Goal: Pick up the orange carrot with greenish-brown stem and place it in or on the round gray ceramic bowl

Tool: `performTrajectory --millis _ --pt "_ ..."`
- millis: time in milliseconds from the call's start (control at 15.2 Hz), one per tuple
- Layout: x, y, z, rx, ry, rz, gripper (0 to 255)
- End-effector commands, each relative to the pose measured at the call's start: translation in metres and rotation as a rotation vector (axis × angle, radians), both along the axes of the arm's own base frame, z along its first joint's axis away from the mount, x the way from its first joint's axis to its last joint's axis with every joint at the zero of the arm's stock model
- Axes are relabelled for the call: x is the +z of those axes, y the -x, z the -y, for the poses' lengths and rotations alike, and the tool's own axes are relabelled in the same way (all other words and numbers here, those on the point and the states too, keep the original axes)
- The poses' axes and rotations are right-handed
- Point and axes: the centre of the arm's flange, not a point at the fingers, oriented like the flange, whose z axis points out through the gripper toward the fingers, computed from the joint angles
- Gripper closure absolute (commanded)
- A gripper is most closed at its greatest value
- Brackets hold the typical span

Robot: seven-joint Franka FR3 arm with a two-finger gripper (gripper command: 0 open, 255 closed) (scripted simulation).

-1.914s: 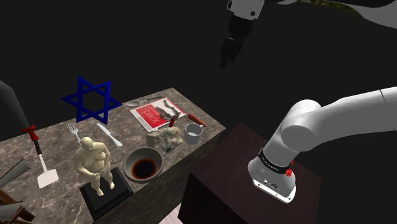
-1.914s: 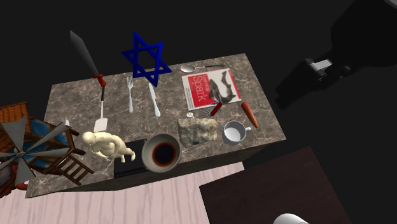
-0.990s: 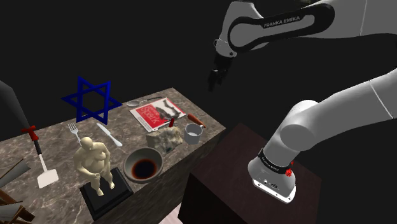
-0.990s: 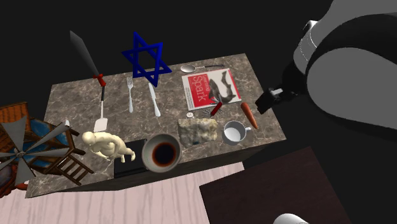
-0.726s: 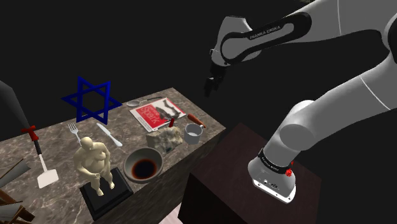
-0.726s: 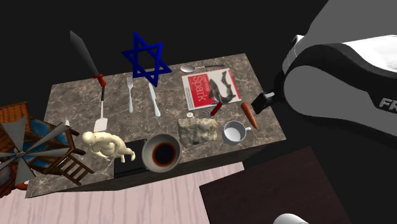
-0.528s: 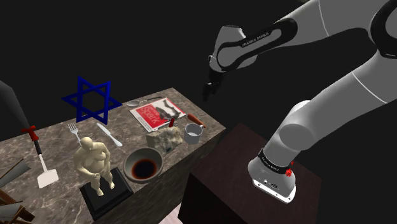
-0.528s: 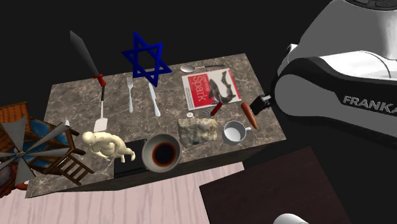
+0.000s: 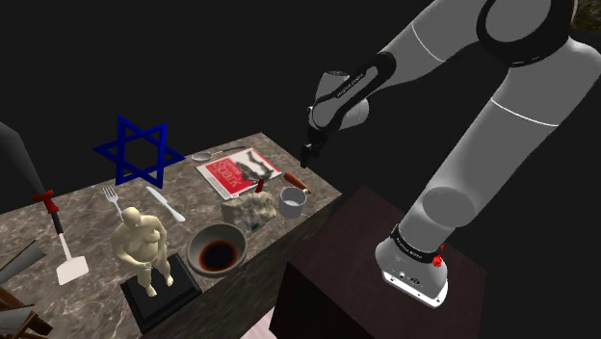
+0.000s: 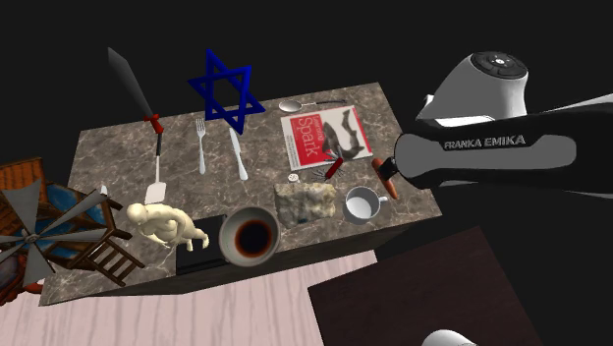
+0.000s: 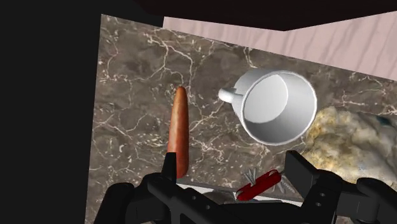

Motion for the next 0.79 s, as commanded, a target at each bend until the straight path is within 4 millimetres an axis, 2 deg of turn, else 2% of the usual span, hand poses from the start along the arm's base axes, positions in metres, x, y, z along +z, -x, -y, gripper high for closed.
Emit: performTrajectory --millis 0,594,726 --pt "-0.024 -0.011 0.01 -0.002 0.001 0.002 0" --pt "-0.131 -0.046 0.044 -0.01 0.0 0.004 0" --pt "-0.144 -0.049 0.047 -0.01 0.0 0.005 0"
